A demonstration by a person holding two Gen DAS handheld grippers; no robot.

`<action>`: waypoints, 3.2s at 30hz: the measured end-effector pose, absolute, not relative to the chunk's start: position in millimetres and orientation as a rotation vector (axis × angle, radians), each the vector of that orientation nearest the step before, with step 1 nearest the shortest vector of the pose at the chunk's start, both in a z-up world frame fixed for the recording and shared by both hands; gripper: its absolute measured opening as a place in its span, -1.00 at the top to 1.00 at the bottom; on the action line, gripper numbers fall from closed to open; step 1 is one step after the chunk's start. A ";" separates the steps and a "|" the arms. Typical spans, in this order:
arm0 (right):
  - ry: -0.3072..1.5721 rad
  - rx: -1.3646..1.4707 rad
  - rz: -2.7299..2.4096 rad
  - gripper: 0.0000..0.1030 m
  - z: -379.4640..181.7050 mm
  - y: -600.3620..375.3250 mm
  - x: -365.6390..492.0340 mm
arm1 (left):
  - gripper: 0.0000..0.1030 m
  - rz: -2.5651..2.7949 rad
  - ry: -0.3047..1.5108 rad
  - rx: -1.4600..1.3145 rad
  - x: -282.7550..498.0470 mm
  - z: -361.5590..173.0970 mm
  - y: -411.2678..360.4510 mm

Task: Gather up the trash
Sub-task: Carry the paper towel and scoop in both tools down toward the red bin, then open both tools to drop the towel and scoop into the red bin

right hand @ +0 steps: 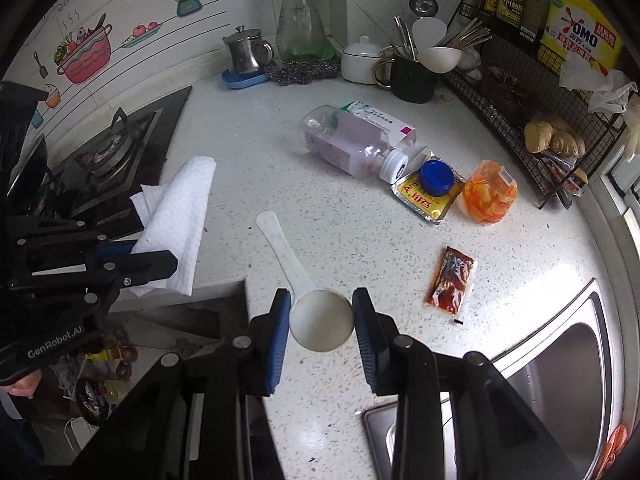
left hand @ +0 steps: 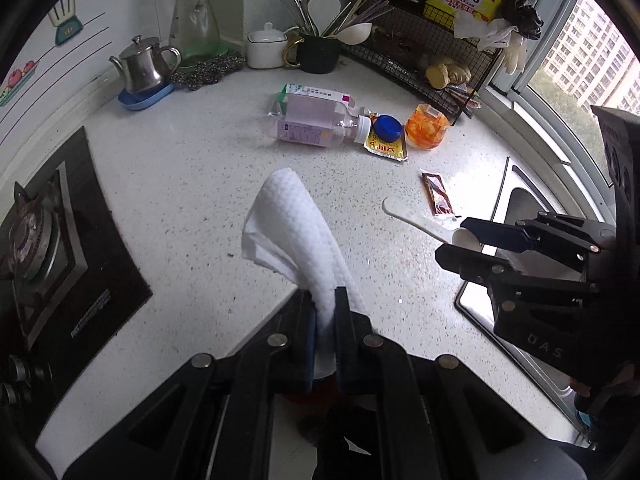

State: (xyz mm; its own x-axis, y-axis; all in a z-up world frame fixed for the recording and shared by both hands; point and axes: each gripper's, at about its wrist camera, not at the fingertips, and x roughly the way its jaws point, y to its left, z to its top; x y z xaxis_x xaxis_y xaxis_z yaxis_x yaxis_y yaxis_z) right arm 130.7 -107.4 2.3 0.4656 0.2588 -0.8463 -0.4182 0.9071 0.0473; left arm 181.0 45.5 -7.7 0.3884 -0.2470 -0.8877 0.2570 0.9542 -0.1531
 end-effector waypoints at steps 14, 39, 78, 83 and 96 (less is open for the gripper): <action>1.073 -0.205 0.508 0.43 -32.4 -34.5 41.7 | 0.87 -0.226 1.224 -0.032 74.4 -46.6 118.0; 1.335 -0.195 0.404 0.43 -270.6 -17.2 16.5 | 0.87 -0.196 1.451 -0.133 35.8 -299.0 126.9; 1.385 -0.062 0.281 0.43 -392.3 -43.9 52.4 | -0.19 -0.202 1.536 -0.049 64.1 -423.5 111.1; 1.399 -0.079 0.307 0.43 -401.7 -32.7 52.9 | -0.66 -0.153 1.482 -0.101 59.5 -421.3 125.3; 1.411 -0.126 0.345 0.43 -416.0 -15.1 54.0 | -1.00 -0.125 1.472 -0.055 43.5 -418.8 138.1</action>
State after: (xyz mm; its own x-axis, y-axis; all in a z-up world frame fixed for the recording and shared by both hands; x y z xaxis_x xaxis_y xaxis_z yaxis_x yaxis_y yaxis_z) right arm 54.0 -15.1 -416.0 0.1196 0.1614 -0.9796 -0.3094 0.9436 0.1177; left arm 43.5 138.1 -418.8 0.0940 -0.1183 -0.9885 0.0506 0.9922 -0.1139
